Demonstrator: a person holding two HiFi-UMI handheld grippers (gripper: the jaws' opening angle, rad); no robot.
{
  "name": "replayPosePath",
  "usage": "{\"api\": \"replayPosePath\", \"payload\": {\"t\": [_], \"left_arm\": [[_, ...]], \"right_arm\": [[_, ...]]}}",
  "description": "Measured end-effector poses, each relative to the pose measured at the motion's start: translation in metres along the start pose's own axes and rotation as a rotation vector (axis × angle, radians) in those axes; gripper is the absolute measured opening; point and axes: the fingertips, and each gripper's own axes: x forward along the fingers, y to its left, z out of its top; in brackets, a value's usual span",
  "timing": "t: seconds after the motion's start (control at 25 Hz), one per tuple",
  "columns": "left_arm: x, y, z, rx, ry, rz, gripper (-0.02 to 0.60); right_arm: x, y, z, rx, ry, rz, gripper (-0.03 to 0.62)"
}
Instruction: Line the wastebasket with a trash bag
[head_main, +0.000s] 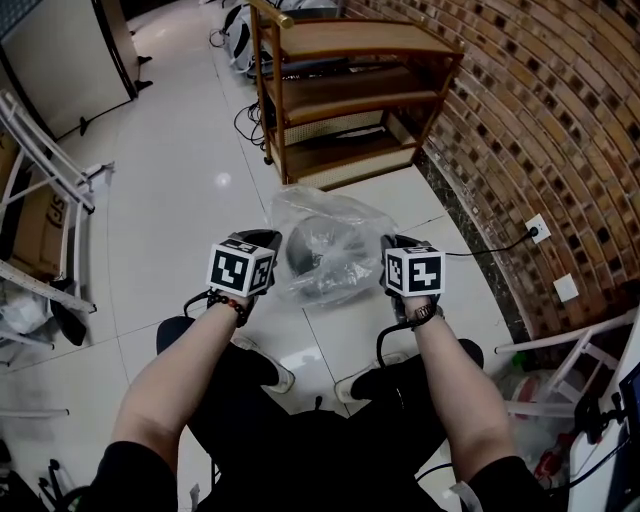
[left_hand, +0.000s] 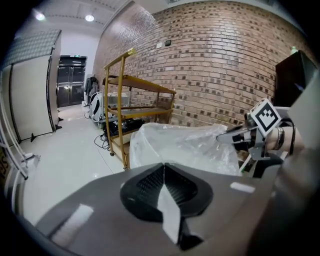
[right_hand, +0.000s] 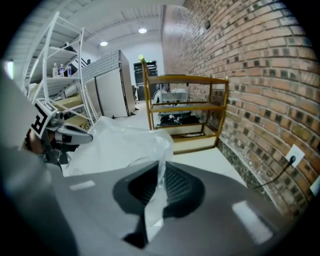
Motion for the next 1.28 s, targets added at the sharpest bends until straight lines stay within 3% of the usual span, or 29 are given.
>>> {"api": "replayPosePath", "payload": {"t": [0.2,1.04,1.28], "left_arm": [[0.015,-0.001,-0.009,0.028,0.031,0.004,0.003],[0.067,0.022,-0.052,0.016,0.174,0.053,0.003],[0.085,0.021,-0.061,0.007,0.200,0.023,0.005]], "right_arm": [[0.014,-0.008,-0.016,0.000,0.016,-0.008,0.005],[0.066,-0.031,-0.058,0.033,0.108,-0.017,0.009],[0.086,-0.036,-0.068,0.044,0.140,-0.015,0.023]]}}
